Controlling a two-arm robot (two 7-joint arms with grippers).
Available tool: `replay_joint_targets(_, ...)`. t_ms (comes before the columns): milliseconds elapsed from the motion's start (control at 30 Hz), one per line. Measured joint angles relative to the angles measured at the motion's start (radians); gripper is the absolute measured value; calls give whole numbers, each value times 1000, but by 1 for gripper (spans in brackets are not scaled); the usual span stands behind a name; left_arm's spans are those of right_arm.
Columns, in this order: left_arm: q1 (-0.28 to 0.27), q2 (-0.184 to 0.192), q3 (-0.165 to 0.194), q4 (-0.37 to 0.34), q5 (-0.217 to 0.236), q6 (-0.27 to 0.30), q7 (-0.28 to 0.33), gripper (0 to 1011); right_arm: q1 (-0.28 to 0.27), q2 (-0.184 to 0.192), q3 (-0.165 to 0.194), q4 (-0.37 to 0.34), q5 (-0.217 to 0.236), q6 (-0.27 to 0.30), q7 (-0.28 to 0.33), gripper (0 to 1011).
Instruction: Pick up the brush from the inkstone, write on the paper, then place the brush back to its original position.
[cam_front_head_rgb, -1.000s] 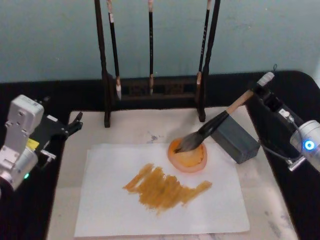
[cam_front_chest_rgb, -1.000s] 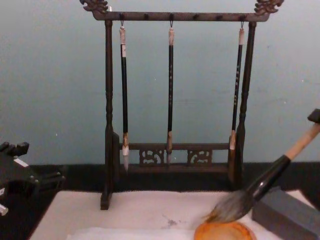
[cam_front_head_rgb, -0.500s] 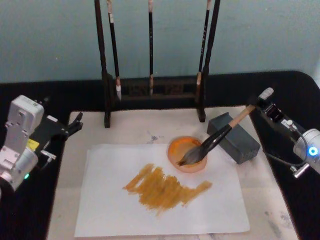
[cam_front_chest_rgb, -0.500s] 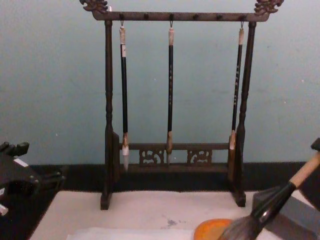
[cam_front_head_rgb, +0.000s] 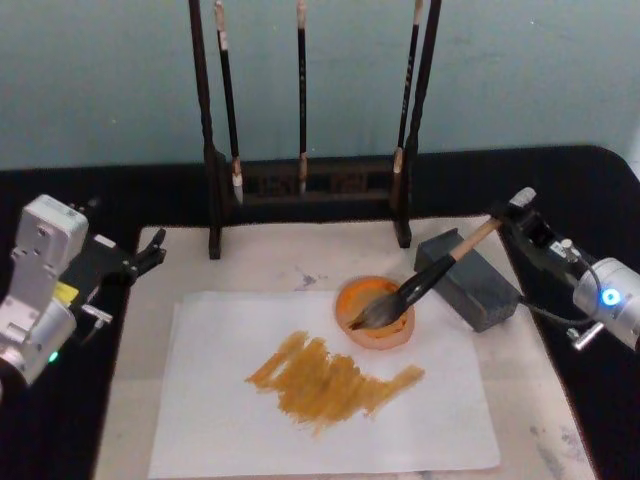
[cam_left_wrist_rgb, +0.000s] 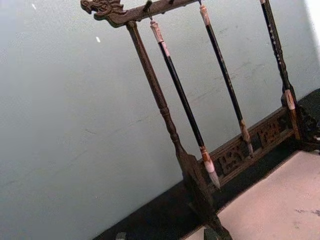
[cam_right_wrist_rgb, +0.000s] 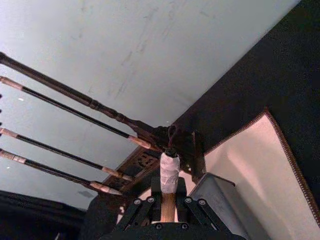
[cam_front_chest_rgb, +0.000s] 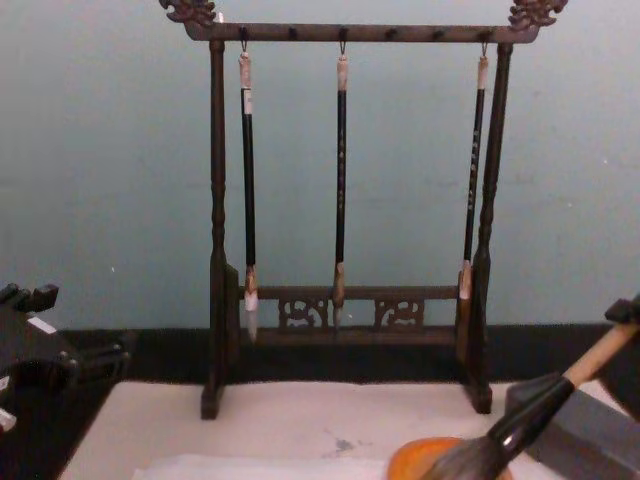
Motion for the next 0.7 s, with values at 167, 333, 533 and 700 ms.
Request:
replay_joint_targets(167,0,0,0,0,0,0,0,1010,33,-3,-19,39,2,-5,-1,169)
replay_joint_targets(333,0,0,0,0,0,0,0,1010,73,-6,-47,85,1,-14,-1,169)
replay_joint_targets(533,0,0,0,0,0,0,0,1010,109,-8,-69,126,1,-26,1,169)
replay_joint_targets(700,0,0,0,0,0,0,0,1010,129,-10,-83,153,11,-29,2,169)
